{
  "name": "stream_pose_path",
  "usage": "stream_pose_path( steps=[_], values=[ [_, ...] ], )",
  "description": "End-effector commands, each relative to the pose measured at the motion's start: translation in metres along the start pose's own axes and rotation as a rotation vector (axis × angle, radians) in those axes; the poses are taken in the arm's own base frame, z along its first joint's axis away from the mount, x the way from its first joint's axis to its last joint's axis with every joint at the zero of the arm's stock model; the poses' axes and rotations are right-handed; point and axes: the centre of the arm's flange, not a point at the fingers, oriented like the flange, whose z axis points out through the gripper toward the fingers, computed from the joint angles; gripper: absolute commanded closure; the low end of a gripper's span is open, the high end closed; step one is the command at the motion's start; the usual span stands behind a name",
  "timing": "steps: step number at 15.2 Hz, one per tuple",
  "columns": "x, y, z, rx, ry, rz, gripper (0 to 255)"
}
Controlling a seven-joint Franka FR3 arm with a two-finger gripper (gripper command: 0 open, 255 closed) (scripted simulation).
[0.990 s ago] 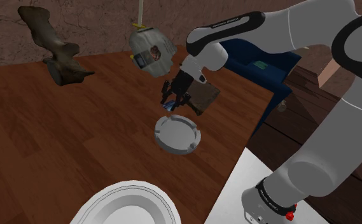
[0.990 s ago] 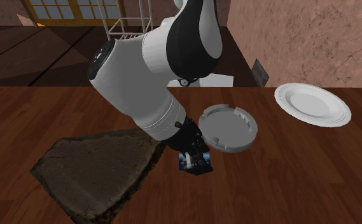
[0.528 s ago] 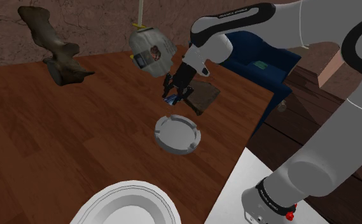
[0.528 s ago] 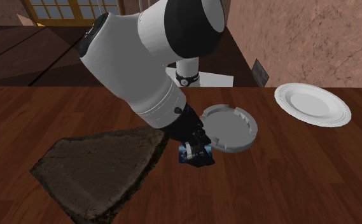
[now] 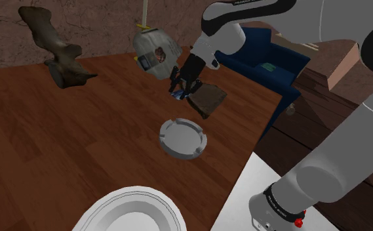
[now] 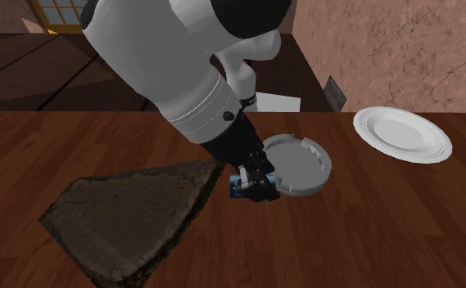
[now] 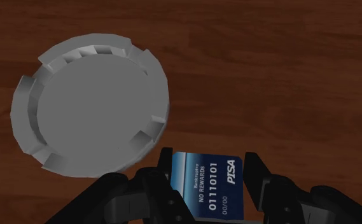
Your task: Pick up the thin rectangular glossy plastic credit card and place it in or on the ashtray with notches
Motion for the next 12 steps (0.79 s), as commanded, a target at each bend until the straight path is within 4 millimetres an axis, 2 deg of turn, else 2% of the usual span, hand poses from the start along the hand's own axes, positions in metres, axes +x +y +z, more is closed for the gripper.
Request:
stream_pose_path(
  steps=[1,12],
  values=[
    [-0.003,0.001,-0.005,0.000,0.000,0.000,255],
    [-0.092,0.109,0.035,0.000,0.000,0.000,255]
  ],
)
